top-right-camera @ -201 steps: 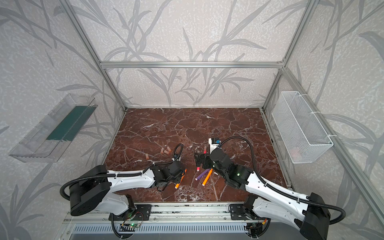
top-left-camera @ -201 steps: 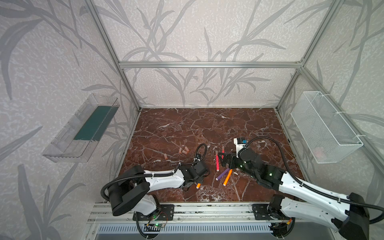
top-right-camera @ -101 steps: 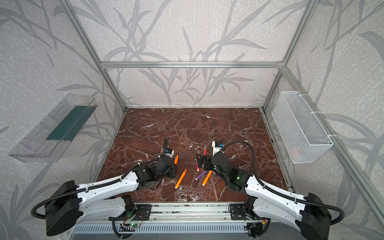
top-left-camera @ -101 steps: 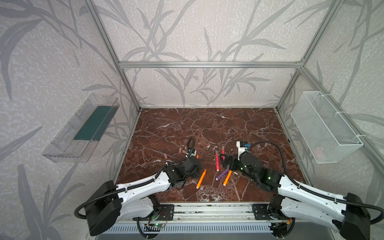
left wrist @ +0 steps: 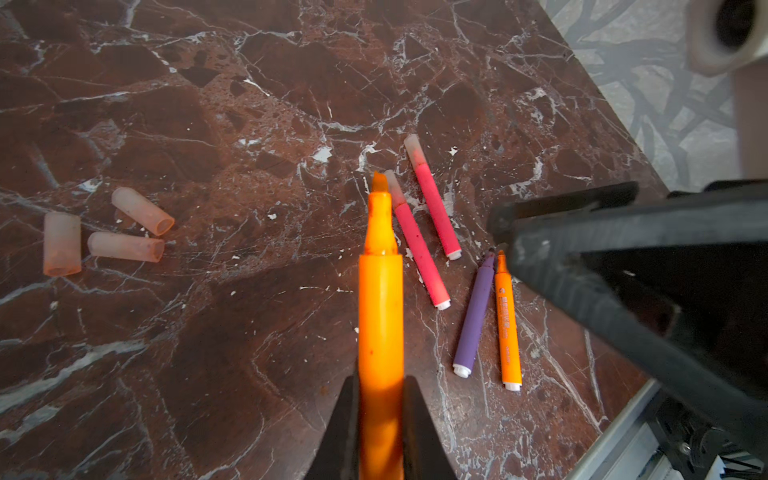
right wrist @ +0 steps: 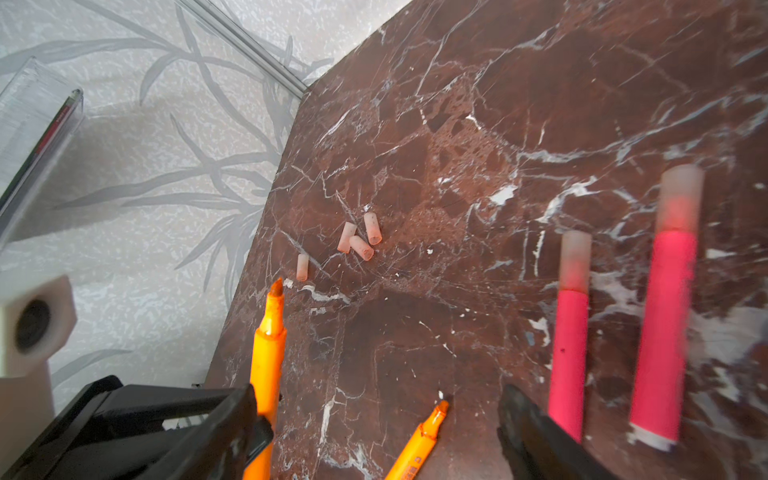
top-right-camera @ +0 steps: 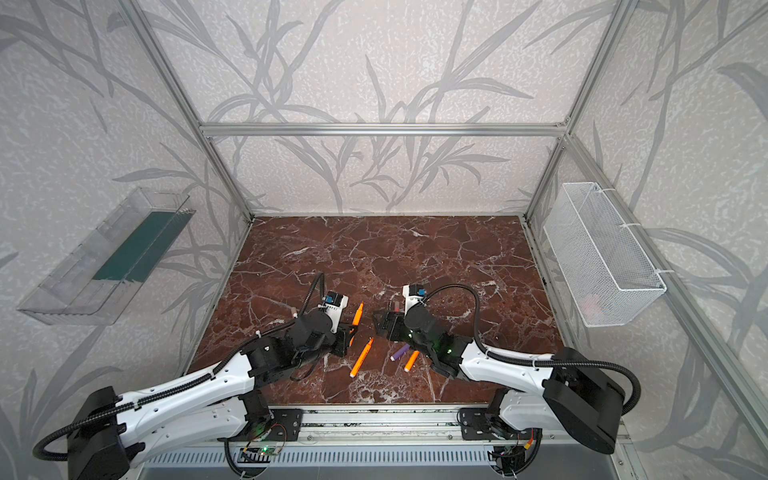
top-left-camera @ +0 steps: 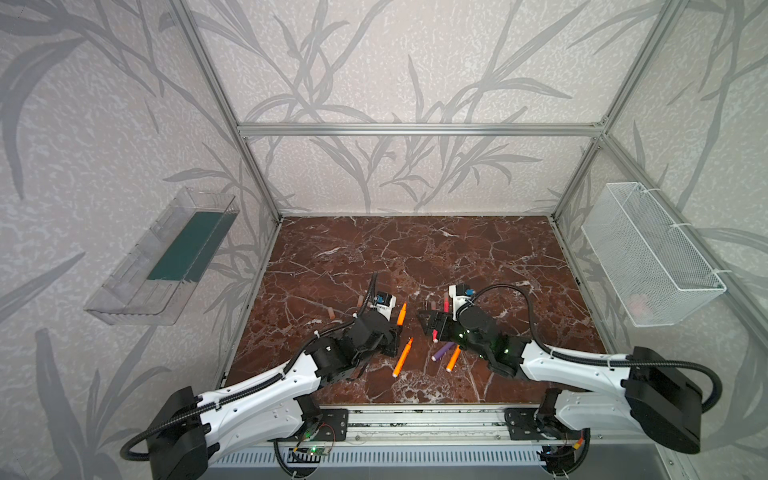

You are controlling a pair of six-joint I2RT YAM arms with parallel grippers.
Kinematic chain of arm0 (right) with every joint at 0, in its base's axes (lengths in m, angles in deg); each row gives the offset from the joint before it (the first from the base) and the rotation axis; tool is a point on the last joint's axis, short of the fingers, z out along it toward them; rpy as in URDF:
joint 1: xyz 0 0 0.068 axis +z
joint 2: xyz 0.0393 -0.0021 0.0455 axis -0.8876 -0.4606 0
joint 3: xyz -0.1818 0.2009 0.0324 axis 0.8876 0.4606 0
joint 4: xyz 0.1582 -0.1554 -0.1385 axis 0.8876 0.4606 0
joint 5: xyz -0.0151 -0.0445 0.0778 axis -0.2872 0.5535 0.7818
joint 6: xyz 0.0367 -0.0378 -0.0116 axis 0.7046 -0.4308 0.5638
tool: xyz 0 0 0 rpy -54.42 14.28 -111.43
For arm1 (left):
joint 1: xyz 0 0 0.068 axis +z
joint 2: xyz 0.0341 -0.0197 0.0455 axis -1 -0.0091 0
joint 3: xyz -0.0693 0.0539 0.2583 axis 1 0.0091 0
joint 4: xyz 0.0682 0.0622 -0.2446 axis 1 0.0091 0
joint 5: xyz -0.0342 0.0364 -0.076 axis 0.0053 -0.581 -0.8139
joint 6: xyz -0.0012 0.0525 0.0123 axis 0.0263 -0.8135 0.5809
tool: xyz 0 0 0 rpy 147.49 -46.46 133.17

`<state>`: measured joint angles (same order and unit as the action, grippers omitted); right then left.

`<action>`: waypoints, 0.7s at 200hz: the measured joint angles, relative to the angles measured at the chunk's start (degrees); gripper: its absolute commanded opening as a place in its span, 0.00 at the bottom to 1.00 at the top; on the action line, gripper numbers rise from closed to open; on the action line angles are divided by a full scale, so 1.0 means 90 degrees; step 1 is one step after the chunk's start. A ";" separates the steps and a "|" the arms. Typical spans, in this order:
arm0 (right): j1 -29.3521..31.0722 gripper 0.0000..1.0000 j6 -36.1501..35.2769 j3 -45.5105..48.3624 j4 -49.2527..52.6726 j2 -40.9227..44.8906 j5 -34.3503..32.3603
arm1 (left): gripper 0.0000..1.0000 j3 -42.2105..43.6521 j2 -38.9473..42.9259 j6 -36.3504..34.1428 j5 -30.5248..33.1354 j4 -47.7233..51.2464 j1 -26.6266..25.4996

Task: Insert the pens into the pen caps

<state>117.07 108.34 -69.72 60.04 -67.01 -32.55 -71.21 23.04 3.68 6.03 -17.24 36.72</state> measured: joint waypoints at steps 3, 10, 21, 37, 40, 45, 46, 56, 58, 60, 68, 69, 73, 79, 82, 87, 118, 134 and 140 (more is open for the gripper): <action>0.0002 0.85 0.0005 -0.0032 -0.0036 -0.0063 0.0029 | 0.04 0.0000 -0.0005 -0.0007 -0.0027 -0.0017 -0.0002; 0.0005 0.84 0.0044 -0.0102 -0.0143 -0.0194 0.0073 | 0.04 0.0000 -0.0019 -0.0024 -0.0075 -0.0046 -0.0002; 0.0005 0.82 0.0117 -0.0243 -0.0284 -0.0398 0.0165 | 0.04 0.0000 -0.0063 -0.0058 -0.0138 -0.0117 -0.0005; 0.0005 0.77 0.0172 -0.0432 -0.0459 -0.0636 0.0262 | 0.03 0.0000 -0.0163 -0.0104 -0.0221 -0.0175 -0.0007; 0.0005 0.75 0.0194 -0.0469 -0.0481 -0.0678 0.0284 | 0.04 0.0000 -0.0180 -0.0112 -0.0231 -0.0187 -0.0007; 0.0005 0.72 0.0202 -0.0517 -0.0532 -0.0741 0.0321 | 0.03 0.0000 -0.0223 -0.0119 -0.0250 -0.0206 -0.0010; 0.0005 0.72 0.0202 -0.0517 -0.0532 -0.0741 0.0321 | 0.03 0.0000 -0.0223 -0.0119 -0.0250 -0.0206 -0.0010; 0.0005 0.67 0.0255 -0.0617 -0.0641 -0.0886 0.0379 | 0.03 0.0000 -0.0274 -0.0126 -0.0284 -0.0238 -0.0015; 0.0005 0.66 0.0265 -0.0627 -0.0653 -0.0903 0.0384 | 0.03 0.0000 -0.0284 -0.0129 -0.0294 -0.0243 -0.0015; 0.0005 0.65 0.0279 -0.0636 -0.0668 -0.0920 0.0384 | 0.03 0.0000 -0.0291 -0.0129 -0.0301 -0.0248 -0.0015; 0.0005 0.60 0.0308 -0.0692 -0.0707 -0.1020 0.0420 | 0.03 0.0000 -0.0306 -0.0136 -0.0328 -0.0260 -0.0019; 0.0005 0.59 0.0323 -0.0699 -0.0714 -0.1035 0.0423 | 0.03 0.0000 -0.0308 -0.0138 -0.0330 -0.0262 -0.0019; 0.0005 0.57 0.0330 -0.0716 -0.0733 -0.1078 0.0435 | 0.03 0.0000 -0.0313 -0.0146 -0.0345 -0.0277 -0.0024; 0.0005 0.54 0.0372 -0.0746 -0.0753 -0.1144 0.0449 | 0.03 0.0000 -0.0316 -0.0155 -0.0355 -0.0287 -0.0032; 0.0005 0.53 0.0369 -0.0763 -0.0755 -0.1168 0.0466 | 0.03 0.0000 -0.0316 -0.0158 -0.0359 -0.0289 -0.0034; 0.0005 0.51 0.0403 -0.0787 -0.0772 -0.1231 0.0486 | 0.03 0.0000 -0.0316 -0.0165 -0.0372 -0.0291 -0.0039; 0.0005 0.37 0.0527 -0.0862 -0.0801 -0.1426 0.0542 | 0.04 0.0000 -0.0316 -0.0177 -0.0396 -0.0338 -0.0044; 0.0005 0.31 0.0600 -0.0872 -0.0821 -0.1440 0.0551 | 0.03 0.0000 -0.0316 -0.0180 -0.0396 -0.0369 -0.0044; 0.0005 0.29 0.0629 -0.0874 -0.0831 -0.1443 0.0559 | 0.03 0.0000 -0.0316 -0.0185 -0.0396 -0.0384 -0.0044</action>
<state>117.12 114.00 -77.59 52.57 -80.00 -27.52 -71.21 20.19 2.02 2.47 -20.69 36.33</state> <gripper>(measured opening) 0.328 0.148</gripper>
